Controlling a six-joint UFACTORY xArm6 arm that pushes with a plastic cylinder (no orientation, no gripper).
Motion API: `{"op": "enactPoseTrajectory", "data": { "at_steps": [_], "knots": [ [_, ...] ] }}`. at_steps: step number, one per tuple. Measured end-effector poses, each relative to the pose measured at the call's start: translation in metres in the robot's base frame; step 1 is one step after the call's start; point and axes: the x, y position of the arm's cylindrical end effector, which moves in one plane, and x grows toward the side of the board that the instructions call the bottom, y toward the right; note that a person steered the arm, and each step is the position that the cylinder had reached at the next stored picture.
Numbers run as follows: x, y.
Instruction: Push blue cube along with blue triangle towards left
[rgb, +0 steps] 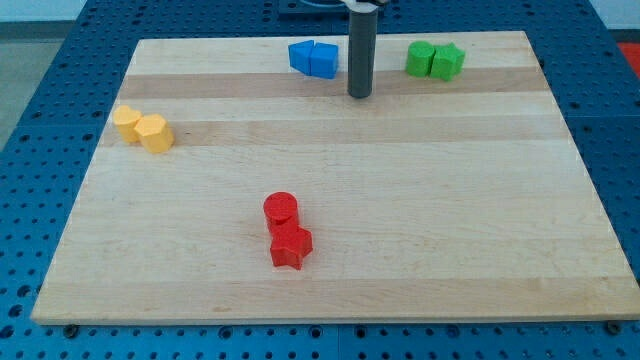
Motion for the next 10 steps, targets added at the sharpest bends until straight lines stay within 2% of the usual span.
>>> {"op": "enactPoseTrajectory", "data": {
  "at_steps": [1,2,4,5,6,7,8,9,10],
  "knots": [
    [-0.039,-0.01],
    [-0.061,-0.032],
    [-0.055,-0.057],
    [-0.078,-0.079],
    [-0.099,-0.129],
    [-0.1,-0.141],
    [-0.121,-0.122],
    [-0.122,-0.139],
    [-0.123,-0.186]
  ]
}}
